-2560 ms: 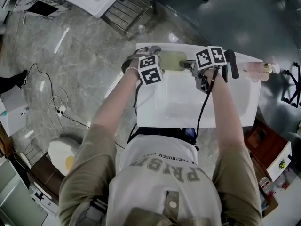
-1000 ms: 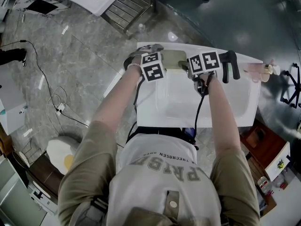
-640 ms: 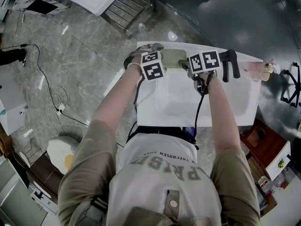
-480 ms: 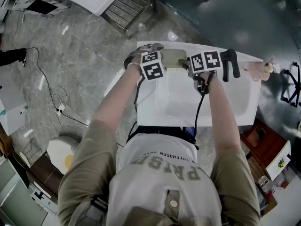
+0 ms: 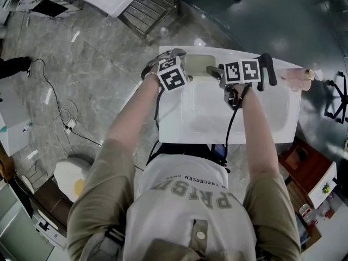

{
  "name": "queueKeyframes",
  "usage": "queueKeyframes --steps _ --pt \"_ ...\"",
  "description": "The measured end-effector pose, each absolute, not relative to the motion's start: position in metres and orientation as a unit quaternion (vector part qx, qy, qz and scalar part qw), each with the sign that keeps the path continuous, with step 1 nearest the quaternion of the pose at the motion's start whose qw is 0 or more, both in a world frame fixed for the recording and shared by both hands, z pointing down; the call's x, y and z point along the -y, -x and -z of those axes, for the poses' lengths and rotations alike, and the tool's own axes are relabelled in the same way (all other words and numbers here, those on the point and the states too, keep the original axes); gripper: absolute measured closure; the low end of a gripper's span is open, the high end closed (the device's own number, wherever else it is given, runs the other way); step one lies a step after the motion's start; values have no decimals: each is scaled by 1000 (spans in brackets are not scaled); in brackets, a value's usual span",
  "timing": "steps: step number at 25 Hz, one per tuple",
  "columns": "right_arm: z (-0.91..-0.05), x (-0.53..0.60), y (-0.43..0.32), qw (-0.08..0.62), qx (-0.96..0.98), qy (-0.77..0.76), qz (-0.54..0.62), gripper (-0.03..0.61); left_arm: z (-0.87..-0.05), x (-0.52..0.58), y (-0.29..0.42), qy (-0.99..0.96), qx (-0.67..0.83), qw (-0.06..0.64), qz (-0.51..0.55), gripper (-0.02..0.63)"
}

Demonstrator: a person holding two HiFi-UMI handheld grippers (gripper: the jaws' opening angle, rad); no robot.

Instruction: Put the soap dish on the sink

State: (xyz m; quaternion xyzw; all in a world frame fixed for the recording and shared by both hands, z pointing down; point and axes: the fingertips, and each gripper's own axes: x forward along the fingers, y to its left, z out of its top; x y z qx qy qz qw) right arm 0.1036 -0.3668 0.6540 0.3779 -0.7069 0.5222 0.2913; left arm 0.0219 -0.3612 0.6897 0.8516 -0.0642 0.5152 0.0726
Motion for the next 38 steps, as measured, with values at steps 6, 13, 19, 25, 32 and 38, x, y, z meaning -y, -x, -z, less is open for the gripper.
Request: queueKeyframes --steps 6,13,19,25,32,38 --pt "-634 363 -101 262 728 -398 -494 330 -670 359 -15 -864 101 96 -485 175" --pt "-626 341 -104 224 743 -427 -464 330 -651 347 -8 -878 160 137 -430 175" --pt "-620 315 -107 219 754 -464 -411 345 -634 329 -4 -885 226 180 -365 175" --pt "-596 298 -111 203 763 -511 -341 373 -611 307 -1 -884 296 188 -310 181" --pt "-546 283 -112 160 780 -553 -245 415 -551 291 11 -881 384 172 -217 230" --pt "-493 268 -120 116 776 -602 -148 455 -492 283 30 -871 453 136 -131 338"
